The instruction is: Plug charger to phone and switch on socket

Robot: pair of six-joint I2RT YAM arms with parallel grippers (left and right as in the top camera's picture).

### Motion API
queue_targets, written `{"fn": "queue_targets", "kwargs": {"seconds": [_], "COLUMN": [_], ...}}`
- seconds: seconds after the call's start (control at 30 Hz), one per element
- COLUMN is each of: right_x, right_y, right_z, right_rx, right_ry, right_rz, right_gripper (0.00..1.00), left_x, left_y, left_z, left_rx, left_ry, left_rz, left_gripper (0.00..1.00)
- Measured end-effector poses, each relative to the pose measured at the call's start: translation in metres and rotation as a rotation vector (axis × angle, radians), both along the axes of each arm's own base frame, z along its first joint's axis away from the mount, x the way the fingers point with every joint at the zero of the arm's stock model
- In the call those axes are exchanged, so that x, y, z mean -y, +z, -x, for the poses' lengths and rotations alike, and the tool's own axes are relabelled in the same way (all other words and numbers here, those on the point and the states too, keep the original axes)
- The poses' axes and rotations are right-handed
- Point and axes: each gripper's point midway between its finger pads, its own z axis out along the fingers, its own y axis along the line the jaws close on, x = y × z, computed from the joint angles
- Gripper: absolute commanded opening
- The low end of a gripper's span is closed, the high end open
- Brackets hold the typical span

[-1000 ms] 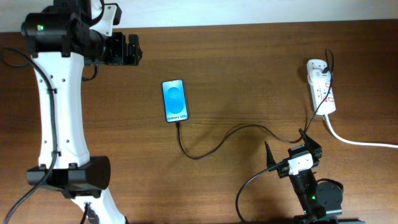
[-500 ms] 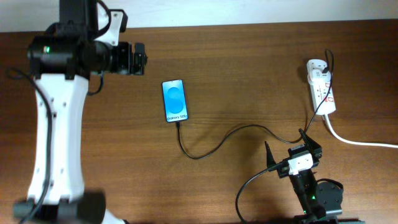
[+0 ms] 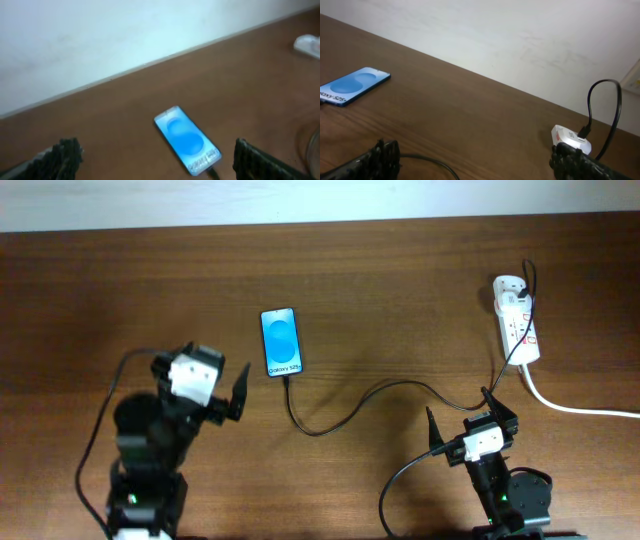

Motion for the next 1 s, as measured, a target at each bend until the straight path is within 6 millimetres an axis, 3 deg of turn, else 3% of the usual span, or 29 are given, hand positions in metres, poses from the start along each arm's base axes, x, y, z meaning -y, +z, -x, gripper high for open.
{"fn": "queue_targets", "kwargs": {"seconds": [0.17, 0.33, 0.5, 1.0], "right_x": [0.0, 0.001, 0.001, 0.001], "right_y": [-0.001, 0.0, 0.0, 0.0], "right_z": [0.0, 0.0, 0.0, 0.0], "right_rx": [-0.002, -0.002, -0.002, -0.001], "right_ry": [0.0, -0.003, -0.004, -0.004], "right_rz": [0.001, 0.0, 0.001, 0.001], "right_gripper": [0.98, 0.98, 0.98, 0.98], "left_x": [-0.007, -0.02, -0.029, -0.03], "left_y": [-0.04, -0.064, -0.068, -0.068], "left_z": [0.041, 0.05, 0.061, 0.061], "left_rx": [0.177, 0.198, 0.199, 0.201], "left_ry": [0.025, 0.099, 0.151, 0.154], "left_rz": [-0.005, -0.019, -0.028, -0.028], "left_gripper": [0.99, 0.99, 0.99, 0.99]}}
